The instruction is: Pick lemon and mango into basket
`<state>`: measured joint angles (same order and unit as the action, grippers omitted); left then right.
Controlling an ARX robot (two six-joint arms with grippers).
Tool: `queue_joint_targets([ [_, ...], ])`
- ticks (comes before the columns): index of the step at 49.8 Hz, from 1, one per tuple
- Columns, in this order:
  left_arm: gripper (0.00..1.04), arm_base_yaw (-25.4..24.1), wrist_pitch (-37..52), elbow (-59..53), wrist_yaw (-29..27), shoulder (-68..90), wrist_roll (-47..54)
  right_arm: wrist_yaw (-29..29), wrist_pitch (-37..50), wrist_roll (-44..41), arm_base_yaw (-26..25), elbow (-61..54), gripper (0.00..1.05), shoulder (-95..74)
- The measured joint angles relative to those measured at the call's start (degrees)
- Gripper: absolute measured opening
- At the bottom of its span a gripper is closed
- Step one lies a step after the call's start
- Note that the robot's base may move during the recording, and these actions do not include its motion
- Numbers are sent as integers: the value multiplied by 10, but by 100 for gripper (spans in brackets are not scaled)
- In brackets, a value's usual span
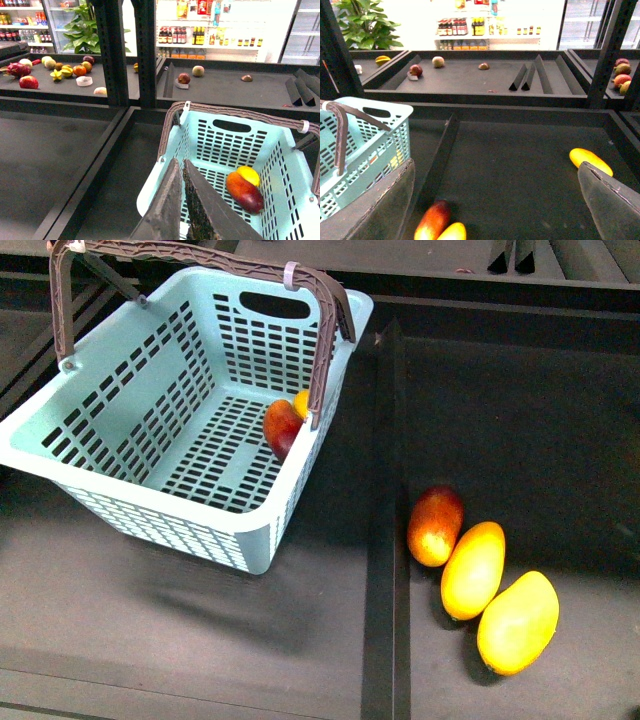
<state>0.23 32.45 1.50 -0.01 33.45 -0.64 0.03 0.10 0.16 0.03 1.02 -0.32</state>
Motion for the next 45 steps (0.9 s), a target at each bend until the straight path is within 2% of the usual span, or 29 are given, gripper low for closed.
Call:
queue_joint_targets([
  [13, 3, 0, -89, -6, 0, -97, 0, 0, 0, 0, 0, 0, 96, 0],
  [41, 3, 0, -223, -6, 0, -233, 0, 0, 0, 0, 0, 0, 96, 0],
  [45, 3, 0, -299, -6, 0, -290, 0, 0, 0, 0, 0, 0, 96, 0],
])
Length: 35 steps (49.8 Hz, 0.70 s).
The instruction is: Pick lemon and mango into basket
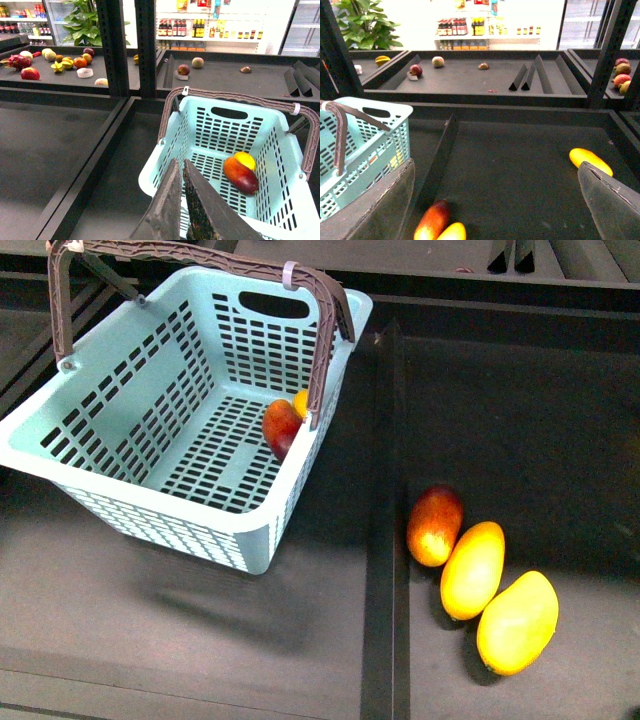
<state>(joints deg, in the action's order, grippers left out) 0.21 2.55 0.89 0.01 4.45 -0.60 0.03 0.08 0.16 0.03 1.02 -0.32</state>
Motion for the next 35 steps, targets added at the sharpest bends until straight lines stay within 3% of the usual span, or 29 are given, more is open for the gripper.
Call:
queue_joint_targets([
  [27, 3, 0, -25, 0, 0, -41, -1, 0, 0, 0, 0, 0, 96, 0],
  [35, 42, 0, -25, 0, 0, -41, 0, 0, 0, 0, 0, 0, 96, 0],
])
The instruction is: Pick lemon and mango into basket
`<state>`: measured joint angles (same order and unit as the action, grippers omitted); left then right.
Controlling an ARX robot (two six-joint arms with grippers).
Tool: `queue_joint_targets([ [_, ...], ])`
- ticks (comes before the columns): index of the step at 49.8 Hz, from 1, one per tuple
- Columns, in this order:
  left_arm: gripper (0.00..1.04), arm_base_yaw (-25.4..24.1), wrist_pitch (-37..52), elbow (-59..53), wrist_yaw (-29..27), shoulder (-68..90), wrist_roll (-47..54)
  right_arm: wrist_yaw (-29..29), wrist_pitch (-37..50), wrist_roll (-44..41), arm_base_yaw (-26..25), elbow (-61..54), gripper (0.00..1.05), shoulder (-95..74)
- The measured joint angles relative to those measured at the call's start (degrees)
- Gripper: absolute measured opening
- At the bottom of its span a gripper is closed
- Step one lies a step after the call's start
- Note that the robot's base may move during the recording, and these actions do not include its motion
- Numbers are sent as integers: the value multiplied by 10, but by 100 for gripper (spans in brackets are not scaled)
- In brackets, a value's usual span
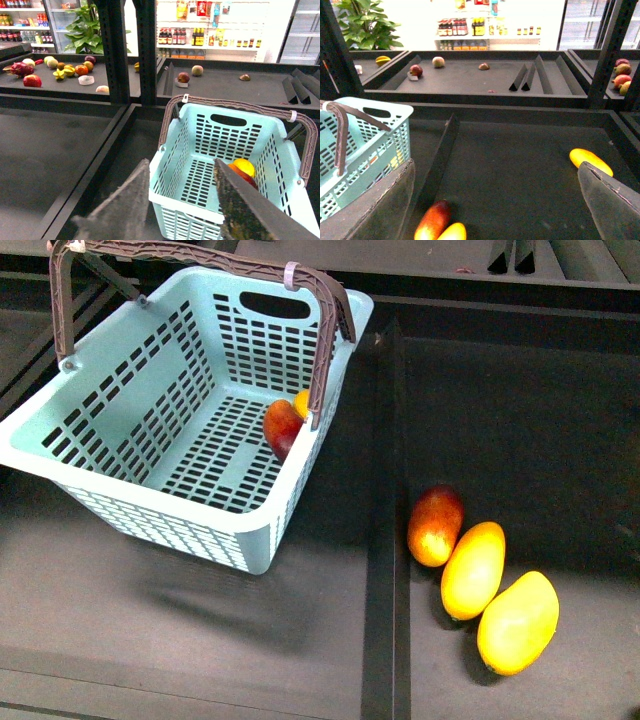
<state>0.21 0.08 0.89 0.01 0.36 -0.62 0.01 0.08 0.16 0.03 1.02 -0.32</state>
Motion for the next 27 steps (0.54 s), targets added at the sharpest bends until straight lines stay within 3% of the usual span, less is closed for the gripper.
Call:
queue_joint_targets([
  [15, 97, 0, 0, 0, 0, 0, 0, 0, 0, 0, 0, 0, 96, 0],
  [27, 98, 0, 0, 0, 0, 0, 1, 0, 0, 0, 0, 0, 96, 0],
])
